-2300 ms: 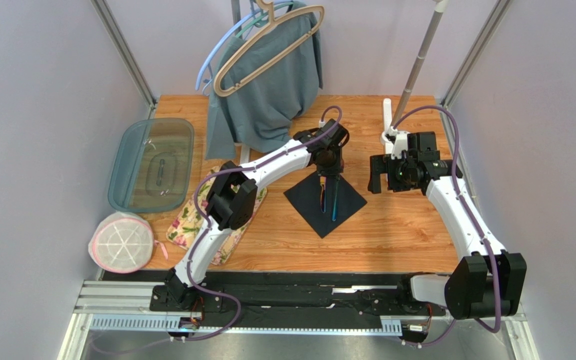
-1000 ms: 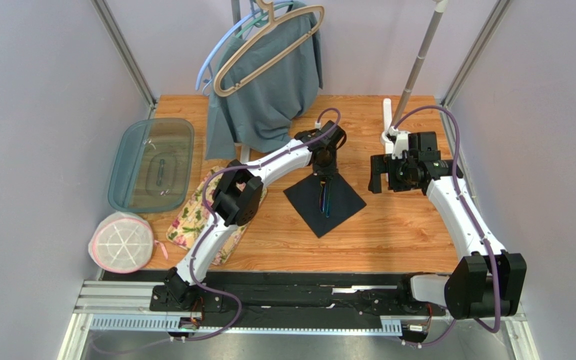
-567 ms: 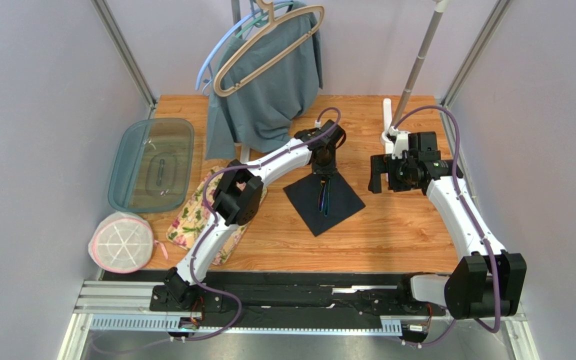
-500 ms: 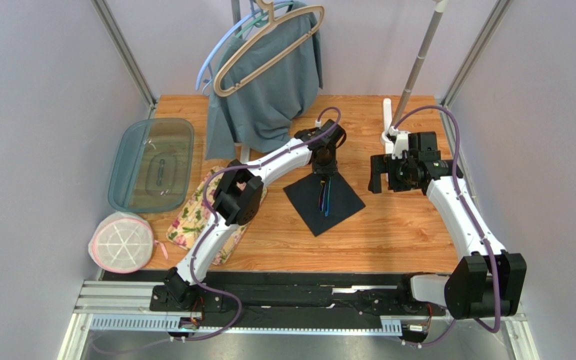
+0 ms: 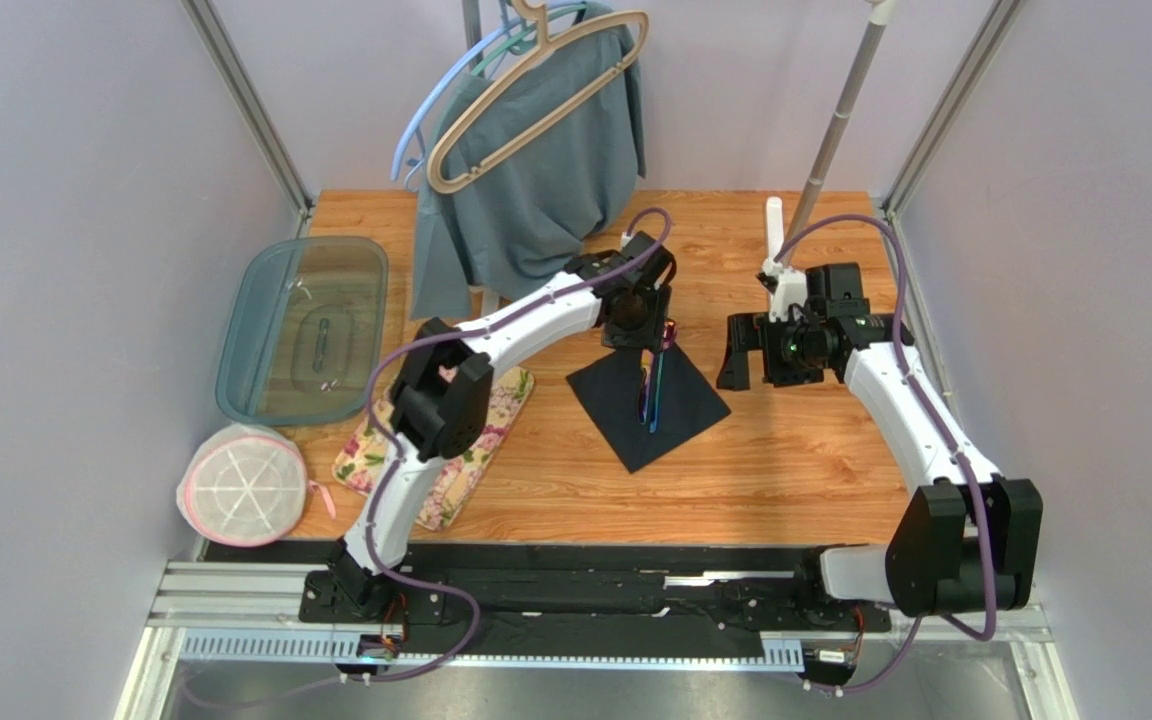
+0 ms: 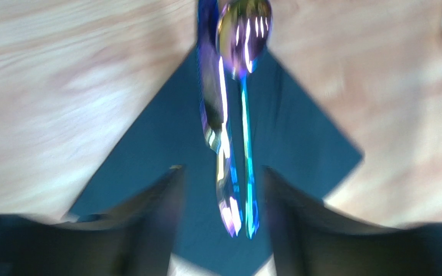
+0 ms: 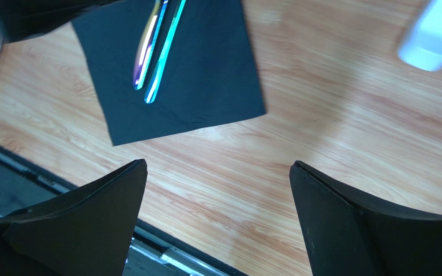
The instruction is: Place the utensils on the paper napkin and roll it up
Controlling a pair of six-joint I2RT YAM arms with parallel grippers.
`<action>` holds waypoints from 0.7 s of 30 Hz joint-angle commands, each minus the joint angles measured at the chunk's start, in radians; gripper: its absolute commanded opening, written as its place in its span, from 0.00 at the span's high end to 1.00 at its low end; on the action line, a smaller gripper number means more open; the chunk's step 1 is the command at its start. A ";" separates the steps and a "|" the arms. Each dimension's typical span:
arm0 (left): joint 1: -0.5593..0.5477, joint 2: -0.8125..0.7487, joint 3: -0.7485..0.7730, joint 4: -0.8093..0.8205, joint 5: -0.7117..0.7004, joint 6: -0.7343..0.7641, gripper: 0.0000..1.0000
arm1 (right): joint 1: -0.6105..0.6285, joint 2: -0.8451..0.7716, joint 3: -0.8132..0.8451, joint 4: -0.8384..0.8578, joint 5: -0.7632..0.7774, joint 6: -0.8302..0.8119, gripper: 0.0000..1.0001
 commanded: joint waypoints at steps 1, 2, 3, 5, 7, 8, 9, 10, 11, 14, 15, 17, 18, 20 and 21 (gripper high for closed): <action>0.003 -0.359 -0.194 0.077 -0.023 0.175 0.29 | 0.064 0.043 0.006 0.006 -0.108 0.010 0.00; 0.005 -0.398 -0.230 0.077 -0.023 0.200 0.27 | 0.081 0.046 0.015 0.009 -0.114 0.011 0.00; 0.005 -0.438 -0.266 0.078 -0.020 0.224 0.22 | 0.107 0.049 0.020 0.016 -0.123 0.017 0.00; 0.005 -0.557 -0.369 0.080 -0.002 0.294 0.16 | 0.139 0.066 0.041 0.025 -0.129 0.022 0.00; 0.016 -0.680 -0.465 0.083 0.050 0.338 0.13 | 0.188 0.092 0.058 0.028 -0.126 0.024 0.00; 0.022 -0.719 -0.492 0.083 0.081 0.394 0.12 | 0.220 0.100 0.067 0.026 -0.126 0.022 0.00; 0.025 -0.790 -0.513 0.071 0.109 0.424 0.10 | 0.234 0.114 0.083 0.026 -0.123 0.024 0.00; 0.032 -0.824 -0.555 0.049 0.126 0.447 0.09 | 0.248 0.135 0.090 0.026 -0.123 0.027 0.00; 0.054 -0.858 -0.578 0.042 0.156 0.505 0.09 | 0.270 0.147 0.095 0.028 -0.123 0.027 0.00; 0.130 -0.999 -0.678 0.009 0.287 0.585 0.08 | 0.302 0.193 0.104 0.042 -0.133 0.027 0.00; 0.153 -1.062 -0.701 -0.001 0.364 0.599 0.08 | 0.320 0.204 0.106 0.046 -0.140 0.027 0.00; 0.192 -1.121 -0.768 -0.024 0.406 0.614 0.07 | 0.348 0.236 0.103 0.066 -0.146 0.025 0.00; 0.222 -1.172 -0.790 -0.032 0.446 0.652 0.07 | 0.360 0.246 0.101 0.071 -0.154 0.022 0.00; 0.246 -1.220 -0.851 -0.034 0.454 0.666 0.07 | 0.392 0.259 0.095 0.092 -0.156 0.018 0.01; 0.272 -1.262 -0.869 -0.034 0.471 0.679 0.07 | 0.403 0.272 0.095 0.095 -0.162 0.016 0.02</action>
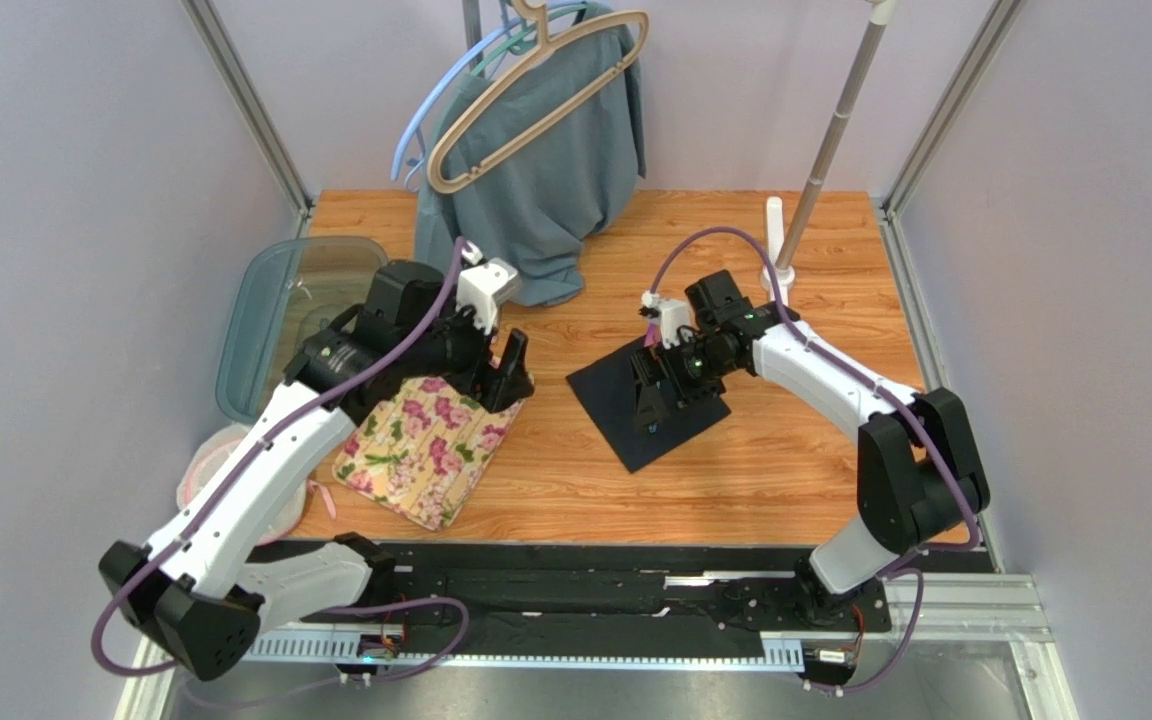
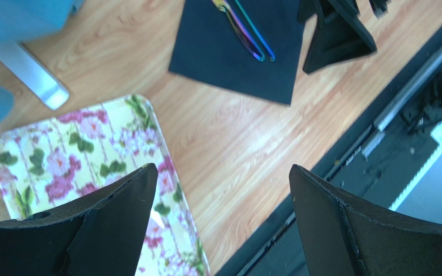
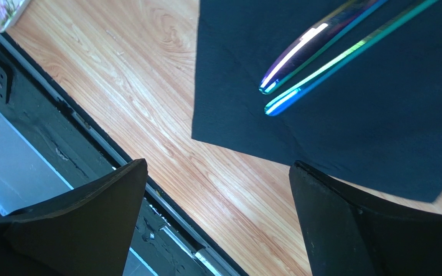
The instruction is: Place the utensils on the paper napkin and roll it up
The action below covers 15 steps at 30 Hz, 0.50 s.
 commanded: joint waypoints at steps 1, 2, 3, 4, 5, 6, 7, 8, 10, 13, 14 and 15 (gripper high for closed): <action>0.055 -0.122 -0.096 -0.018 0.145 0.117 0.07 | 0.061 0.031 0.021 0.071 -0.040 0.001 0.02; 0.064 -0.136 -0.110 -0.016 0.160 0.126 0.07 | 0.082 0.037 0.021 0.076 -0.037 0.000 0.05; 0.067 -0.158 -0.125 -0.010 0.181 0.133 0.08 | 0.090 0.049 0.021 0.083 -0.040 0.001 0.07; 0.067 -0.169 -0.160 0.010 0.192 0.131 0.09 | 0.096 0.056 0.019 0.091 -0.046 0.004 0.10; 0.066 -0.179 -0.179 0.027 0.194 0.123 0.09 | 0.101 0.062 0.019 0.095 -0.049 0.012 0.15; 0.066 -0.192 -0.194 0.041 0.188 0.110 0.09 | 0.104 0.066 0.019 0.099 -0.063 0.013 0.18; 0.066 -0.198 -0.226 0.073 0.189 0.090 0.09 | 0.104 0.074 0.021 0.102 -0.068 0.015 0.21; 0.066 -0.205 -0.246 0.094 0.188 0.079 0.10 | 0.107 0.077 0.021 0.103 -0.072 0.018 0.26; 0.066 -0.226 -0.307 0.164 0.171 0.058 0.11 | 0.110 0.088 0.025 0.109 -0.087 0.024 0.30; 0.066 -0.274 -0.371 0.237 0.151 0.054 0.11 | 0.121 0.100 0.027 0.128 -0.095 0.030 0.32; 0.066 -0.281 -0.375 0.239 0.148 0.062 0.11 | 0.127 0.109 0.025 0.135 -0.094 0.033 0.35; 0.066 -0.289 -0.381 0.237 0.148 0.065 0.11 | 0.133 0.112 0.022 0.145 -0.091 0.035 0.37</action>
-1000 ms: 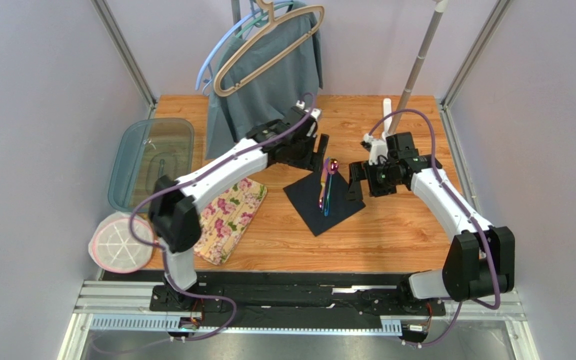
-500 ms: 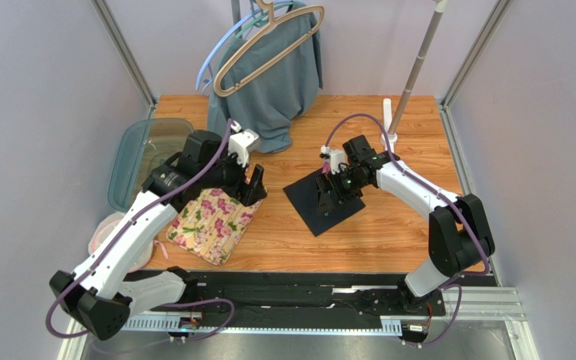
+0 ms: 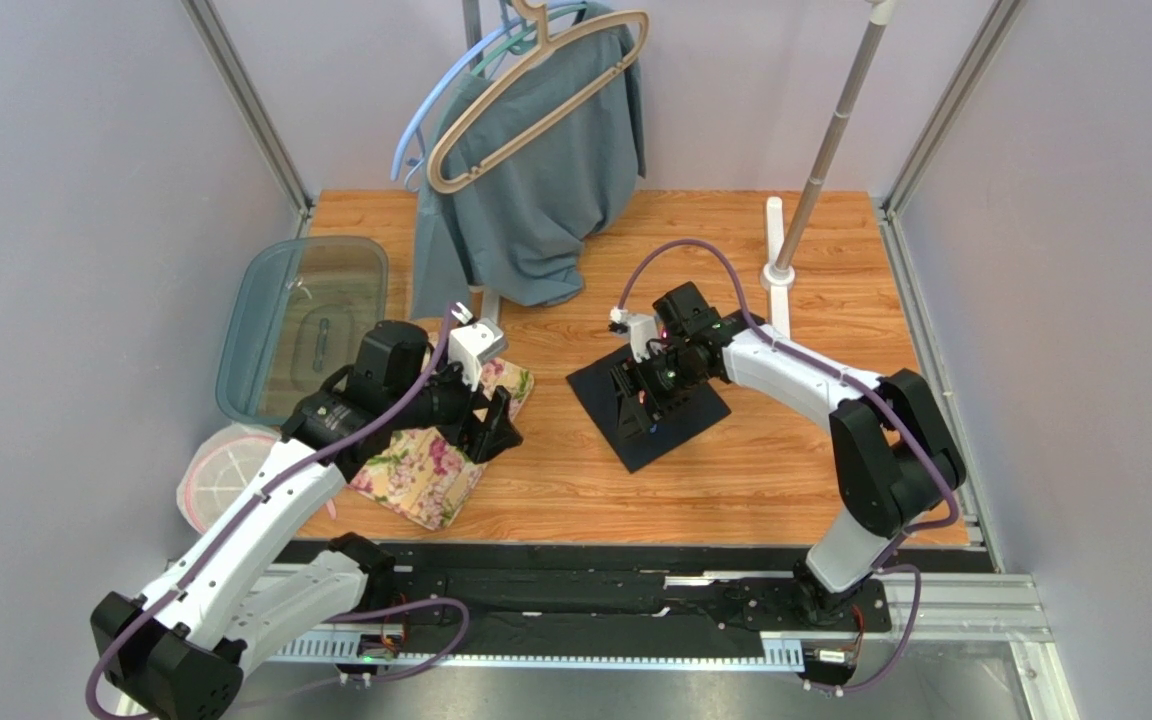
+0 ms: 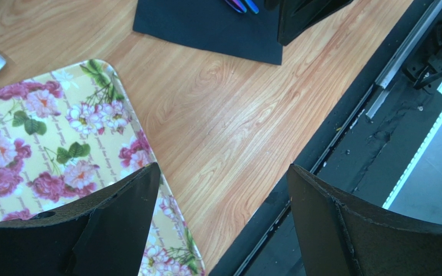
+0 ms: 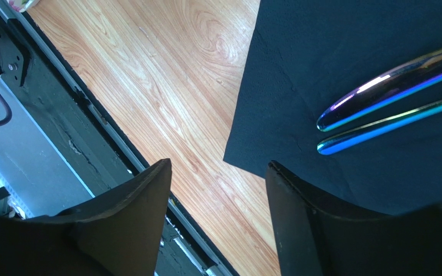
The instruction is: Place the utensils on the paper napkin and roll it up
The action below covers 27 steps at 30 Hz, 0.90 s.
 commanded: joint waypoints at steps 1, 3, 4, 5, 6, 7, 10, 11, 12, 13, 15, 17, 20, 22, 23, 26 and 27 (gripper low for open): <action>0.003 -0.053 -0.020 0.113 0.004 0.001 0.11 | 0.023 0.020 0.022 0.085 -0.023 0.042 0.38; 0.003 -0.050 -0.023 0.105 0.017 0.001 0.11 | 0.036 0.024 0.018 0.102 -0.008 0.049 0.42; 0.003 -0.049 -0.025 0.105 0.021 0.001 0.11 | 0.041 0.026 0.013 0.114 0.001 0.050 0.43; 0.003 -0.046 -0.025 0.105 0.027 0.002 0.11 | 0.049 0.032 0.010 0.120 0.011 0.049 0.46; 0.003 -0.040 -0.023 0.105 0.033 0.008 0.11 | 0.052 0.037 0.010 0.123 0.024 0.047 0.48; 0.003 -0.039 -0.023 0.106 0.031 0.013 0.11 | 0.055 0.043 0.007 0.122 0.034 0.040 0.50; 0.003 -0.021 -0.023 0.106 0.033 0.039 0.12 | 0.066 0.064 -0.007 0.116 0.063 0.027 0.56; 0.003 -0.015 -0.025 0.106 0.039 0.045 0.13 | 0.069 0.070 -0.012 0.114 0.072 -0.006 0.61; 0.003 -0.013 -0.028 0.108 0.039 0.050 0.13 | 0.069 0.081 -0.015 0.106 0.078 -0.014 0.63; 0.003 -0.013 -0.029 0.110 0.041 0.060 0.14 | 0.073 0.089 -0.013 0.097 0.081 -0.025 0.68; 0.003 -0.012 -0.031 0.113 0.044 0.068 0.14 | 0.076 0.107 -0.013 0.070 0.089 -0.060 0.71; 0.003 -0.004 -0.029 0.113 0.044 0.082 0.14 | 0.075 0.112 -0.019 0.057 0.103 -0.100 0.71; 0.003 0.010 -0.023 0.111 0.042 0.097 0.14 | 0.076 0.130 -0.027 0.034 0.121 -0.138 0.71; 0.001 0.016 -0.020 0.108 0.042 0.105 0.15 | 0.078 0.148 -0.027 0.001 0.129 -0.181 0.72; 0.001 0.020 -0.020 0.108 0.041 0.106 0.15 | 0.078 0.153 -0.027 -0.010 0.130 -0.198 0.73; 0.001 0.026 -0.016 0.106 0.041 0.106 0.15 | 0.078 0.155 -0.036 -0.044 0.133 -0.247 0.73; 0.001 0.028 -0.017 0.105 0.041 0.107 0.15 | 0.078 0.152 -0.044 -0.056 0.133 -0.258 0.73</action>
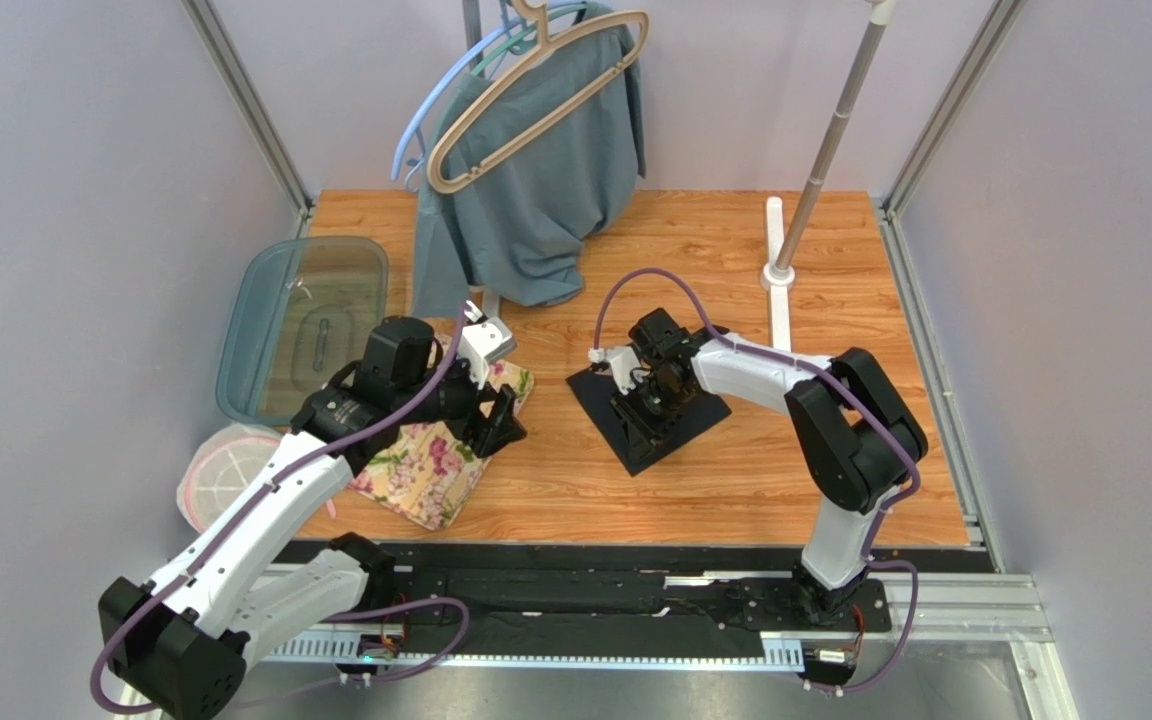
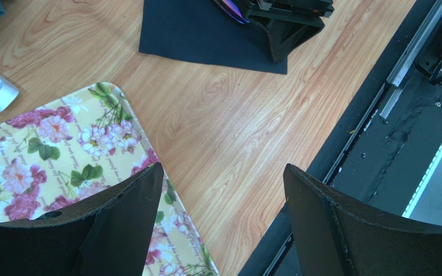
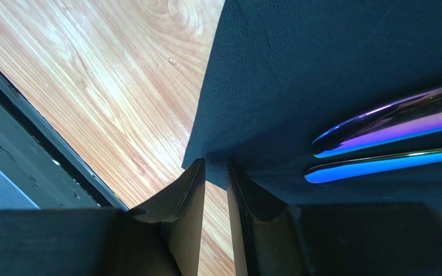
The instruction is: Place the utensils on the paper napkin and roll it up
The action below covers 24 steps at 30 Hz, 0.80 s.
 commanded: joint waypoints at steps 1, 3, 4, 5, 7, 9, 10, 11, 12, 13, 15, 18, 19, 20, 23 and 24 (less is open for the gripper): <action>0.001 0.003 0.015 0.028 0.020 0.035 0.15 | 0.008 0.003 -0.024 -0.062 0.024 -0.121 0.73; 0.001 0.006 0.015 0.026 0.021 0.035 0.15 | 0.008 -0.011 -0.026 -0.079 0.025 -0.141 0.73; 0.001 0.006 0.015 0.026 0.017 0.034 0.15 | 0.008 -0.017 -0.020 -0.085 0.030 -0.158 0.73; 0.001 0.009 0.013 0.026 0.014 0.031 0.15 | 0.008 -0.023 -0.017 -0.090 0.032 -0.171 0.73; 0.001 0.011 0.015 0.026 0.009 0.024 0.15 | 0.008 -0.052 -0.004 -0.110 0.029 -0.187 0.68; 0.001 0.011 0.013 0.024 0.009 0.018 0.15 | 0.008 -0.098 0.005 -0.137 -0.001 -0.220 0.64; 0.001 0.009 0.011 0.024 0.009 0.009 0.14 | 0.008 -0.115 0.006 -0.143 -0.011 -0.230 0.57; 0.001 0.009 0.010 0.024 0.012 0.006 0.14 | 0.008 -0.138 0.005 -0.148 -0.025 -0.249 0.53; 0.001 0.011 0.008 0.024 0.014 0.001 0.13 | 0.010 -0.158 0.000 -0.149 -0.031 -0.261 0.49; 0.001 0.009 0.008 0.023 0.015 -0.005 0.13 | 0.008 -0.202 -0.007 -0.148 -0.039 -0.275 0.45; 0.001 0.006 0.004 0.029 0.012 -0.017 0.12 | 0.011 -0.242 -0.049 -0.114 -0.044 -0.310 0.42; 0.003 -0.004 -0.004 0.044 0.003 -0.037 0.11 | 0.021 -0.322 -0.131 -0.030 -0.031 -0.364 0.40; 0.003 -0.008 -0.005 0.047 0.000 -0.046 0.11 | 0.036 -0.337 -0.150 -0.009 -0.025 -0.381 0.39; 0.003 -0.018 -0.011 0.060 -0.006 -0.069 0.11 | 0.045 -0.365 -0.168 0.016 -0.013 -0.394 0.39; 0.003 -0.035 -0.021 0.080 -0.018 -0.084 0.09 | 0.091 -0.397 -0.247 0.114 0.054 -0.448 0.38; 0.003 -0.037 -0.024 0.084 -0.023 -0.116 0.09 | 0.105 -0.400 -0.262 0.149 0.086 -0.467 0.38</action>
